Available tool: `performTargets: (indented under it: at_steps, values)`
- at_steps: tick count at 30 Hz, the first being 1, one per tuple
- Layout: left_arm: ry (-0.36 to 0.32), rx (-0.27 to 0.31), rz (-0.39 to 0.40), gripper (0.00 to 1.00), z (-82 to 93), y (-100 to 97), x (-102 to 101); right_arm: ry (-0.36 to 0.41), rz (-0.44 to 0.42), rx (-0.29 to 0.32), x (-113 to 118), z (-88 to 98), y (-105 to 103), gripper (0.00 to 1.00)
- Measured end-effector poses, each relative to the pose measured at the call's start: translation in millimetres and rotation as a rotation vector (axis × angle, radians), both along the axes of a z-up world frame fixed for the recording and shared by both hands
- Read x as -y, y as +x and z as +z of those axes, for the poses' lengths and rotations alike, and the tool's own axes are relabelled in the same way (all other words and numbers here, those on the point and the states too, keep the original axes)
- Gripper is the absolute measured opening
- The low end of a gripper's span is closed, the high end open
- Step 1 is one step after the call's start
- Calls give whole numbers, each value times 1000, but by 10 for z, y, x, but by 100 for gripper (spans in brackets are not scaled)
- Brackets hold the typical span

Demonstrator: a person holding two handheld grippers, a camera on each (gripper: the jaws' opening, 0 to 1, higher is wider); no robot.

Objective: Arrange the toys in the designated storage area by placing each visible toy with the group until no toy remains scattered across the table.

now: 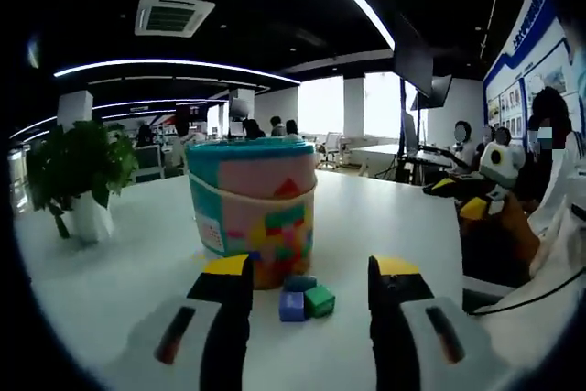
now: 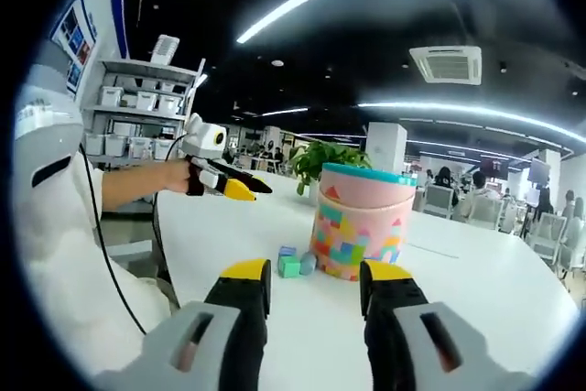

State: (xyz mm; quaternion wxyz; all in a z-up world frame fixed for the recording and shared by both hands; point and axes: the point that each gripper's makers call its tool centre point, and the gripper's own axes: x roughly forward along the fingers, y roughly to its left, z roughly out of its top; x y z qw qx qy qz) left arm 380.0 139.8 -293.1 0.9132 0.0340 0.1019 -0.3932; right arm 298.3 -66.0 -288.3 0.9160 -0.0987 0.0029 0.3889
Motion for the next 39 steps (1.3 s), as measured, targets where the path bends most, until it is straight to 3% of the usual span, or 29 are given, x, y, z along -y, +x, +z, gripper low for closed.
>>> performTargets:
  at_steps: [3, 5, 6, 9, 15, 20, 30, 39]
  values:
    - [18, 25, 37, 49, -35, 22, -49, 0, 2, 3, 2, 4, -3, 39]
    - [-60, 31, 47, 45, 27, -15, -28, -3, -4, 5, 15, 4, 10, 38]
    - [-62, 32, 43, 45, 24, -43, -23, -4, -5, 6, 19, 5, 15, 38]
    - [-1, 53, 55, 47, -36, -54, -20, 4, -9, 8, 24, 16, 28, 37]
    - [65, 8, 41, 38, -285, -12, 28, -8, 4, -3, -37, -53, 34, 36]
    - [129, 16, 82, 34, -477, 98, -8, -9, 5, 2, -41, -38, 38, 36]
    - [146, -17, 107, 34, -650, 209, 14, -13, 4, -2, -22, -71, 36, 35]
    - [182, 1, 117, 34, -751, 298, 82, -15, 2, 2, -5, -63, 35, 35]
